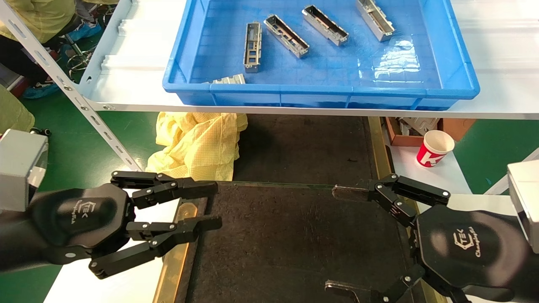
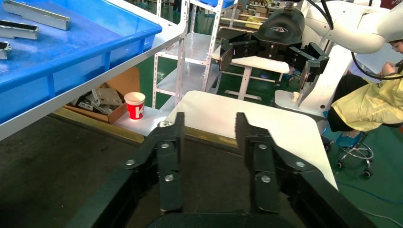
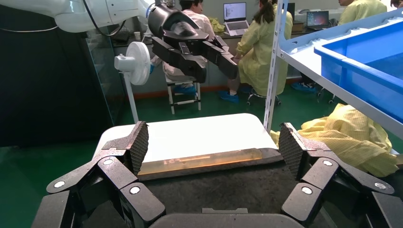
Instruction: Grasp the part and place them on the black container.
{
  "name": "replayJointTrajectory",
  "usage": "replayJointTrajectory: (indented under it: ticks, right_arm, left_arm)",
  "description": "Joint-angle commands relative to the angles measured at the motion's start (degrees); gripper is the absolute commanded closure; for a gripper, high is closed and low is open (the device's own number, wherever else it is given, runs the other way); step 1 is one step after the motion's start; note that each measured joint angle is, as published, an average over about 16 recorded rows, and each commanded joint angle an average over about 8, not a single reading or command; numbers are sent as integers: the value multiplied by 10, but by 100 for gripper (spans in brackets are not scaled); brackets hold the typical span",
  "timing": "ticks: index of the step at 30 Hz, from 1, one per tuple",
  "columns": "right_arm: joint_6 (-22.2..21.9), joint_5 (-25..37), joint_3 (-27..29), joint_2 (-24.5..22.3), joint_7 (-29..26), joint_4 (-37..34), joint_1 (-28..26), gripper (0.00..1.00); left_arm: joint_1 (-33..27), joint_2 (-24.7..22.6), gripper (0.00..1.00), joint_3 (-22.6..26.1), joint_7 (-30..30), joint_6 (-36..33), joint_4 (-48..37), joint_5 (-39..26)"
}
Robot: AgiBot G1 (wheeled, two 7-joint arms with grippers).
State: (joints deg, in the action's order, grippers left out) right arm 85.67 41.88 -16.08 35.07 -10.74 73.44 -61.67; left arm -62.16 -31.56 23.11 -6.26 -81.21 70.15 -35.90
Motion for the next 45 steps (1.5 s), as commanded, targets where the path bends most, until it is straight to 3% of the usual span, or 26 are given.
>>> replayJointTrajectory:
  ticks: [1, 27, 32, 38, 40, 45]
  right_arm:
    - [0, 0, 0, 0, 0, 0, 0, 0]
    - [-1, 5, -1, 0, -1, 1, -6, 0]
    - [-12, 30, -9, 12, -14, -8, -54, 0]
    - [-40, 107, -37, 55, -39, -54, -179, 0]
    - [-51, 143, -51, 75, -45, -79, -226, 0]
    - [-77, 224, -85, 137, -39, -175, -333, 0]
  left_arm:
    - [0, 0, 100, 0, 0, 0, 0, 0]
    - [0, 0, 100, 0, 0, 0, 0, 0]
    - [0, 0, 100, 0, 0, 0, 0, 0]
    - [0, 0, 100, 0, 0, 0, 0, 0]
    - [0, 0, 90, 0, 0, 0, 0, 0]
    - [0, 0, 28, 0, 0, 0, 0, 0]
